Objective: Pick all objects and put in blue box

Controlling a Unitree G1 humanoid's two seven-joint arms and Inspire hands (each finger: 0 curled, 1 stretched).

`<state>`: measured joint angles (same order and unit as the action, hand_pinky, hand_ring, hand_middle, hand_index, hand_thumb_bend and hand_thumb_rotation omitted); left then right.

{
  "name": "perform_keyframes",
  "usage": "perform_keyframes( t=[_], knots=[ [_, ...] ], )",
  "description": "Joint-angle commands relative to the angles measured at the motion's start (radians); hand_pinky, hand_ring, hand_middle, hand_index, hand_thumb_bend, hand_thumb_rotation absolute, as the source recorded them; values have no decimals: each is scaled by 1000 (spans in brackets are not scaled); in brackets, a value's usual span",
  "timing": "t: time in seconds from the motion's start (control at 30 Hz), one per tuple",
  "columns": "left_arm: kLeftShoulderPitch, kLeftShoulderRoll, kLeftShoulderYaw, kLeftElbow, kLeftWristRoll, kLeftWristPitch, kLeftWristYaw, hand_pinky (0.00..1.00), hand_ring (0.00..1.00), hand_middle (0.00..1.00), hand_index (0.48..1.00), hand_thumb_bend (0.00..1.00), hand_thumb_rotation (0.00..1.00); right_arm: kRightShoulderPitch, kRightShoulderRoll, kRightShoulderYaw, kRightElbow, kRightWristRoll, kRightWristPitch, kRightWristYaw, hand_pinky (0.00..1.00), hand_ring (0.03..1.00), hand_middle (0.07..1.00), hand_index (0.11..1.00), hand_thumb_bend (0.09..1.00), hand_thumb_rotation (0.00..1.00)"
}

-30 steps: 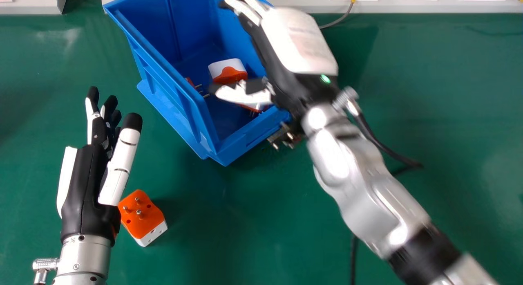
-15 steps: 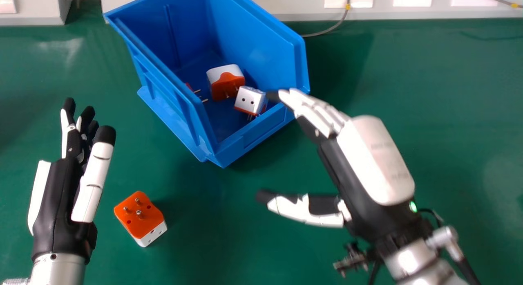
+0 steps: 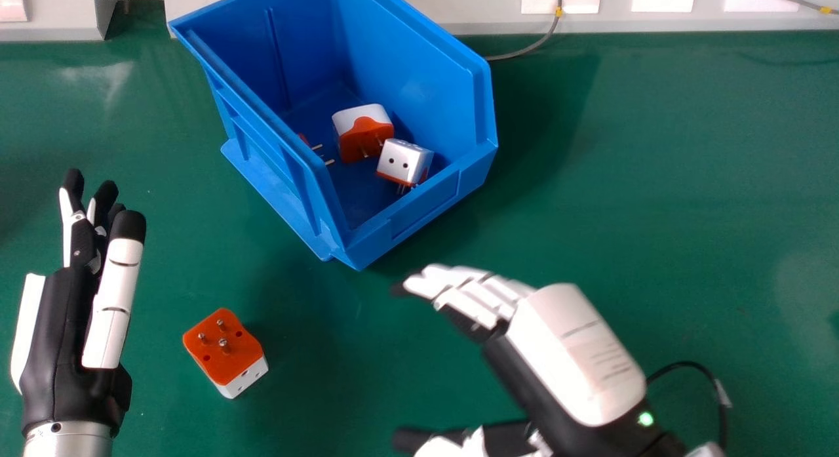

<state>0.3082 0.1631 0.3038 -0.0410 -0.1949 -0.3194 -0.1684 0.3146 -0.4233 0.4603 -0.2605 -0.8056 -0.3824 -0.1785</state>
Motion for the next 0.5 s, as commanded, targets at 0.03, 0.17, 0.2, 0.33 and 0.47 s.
perform_keyframes(
  t=[0.03, 0.17, 0.2, 0.33, 0.47],
  knots=[
    [-6, -4, 14, 1, -5, -39, 5, 1000, 1000, 1000, 1000, 677, 838, -41, 20, 29, 36, -2, -53, 2, 691, 796, 816, 780, 379, 472],
    [-17, -3, 15, 22, 2, -51, 11, 1000, 1000, 1000, 1000, 673, 837, -84, 46, 73, 81, -2, -76, 37, 665, 776, 795, 759, 378, 483],
    [-18, -2, 14, 25, 2, -51, 12, 1000, 1000, 1000, 1000, 673, 837, -96, 53, 84, 93, 5, -84, 46, 665, 776, 795, 759, 378, 483],
    [-21, -1, 17, 29, -3, -45, 16, 1000, 1000, 1000, 1000, 667, 837, -174, 92, 125, 141, 47, -105, 116, 647, 768, 784, 748, 373, 473],
    [-23, -2, 15, 27, -1, -37, 22, 1000, 1000, 1000, 1000, 644, 835, -255, 127, 154, 161, 67, -66, 240, 632, 764, 780, 746, 414, 385]
  ],
)
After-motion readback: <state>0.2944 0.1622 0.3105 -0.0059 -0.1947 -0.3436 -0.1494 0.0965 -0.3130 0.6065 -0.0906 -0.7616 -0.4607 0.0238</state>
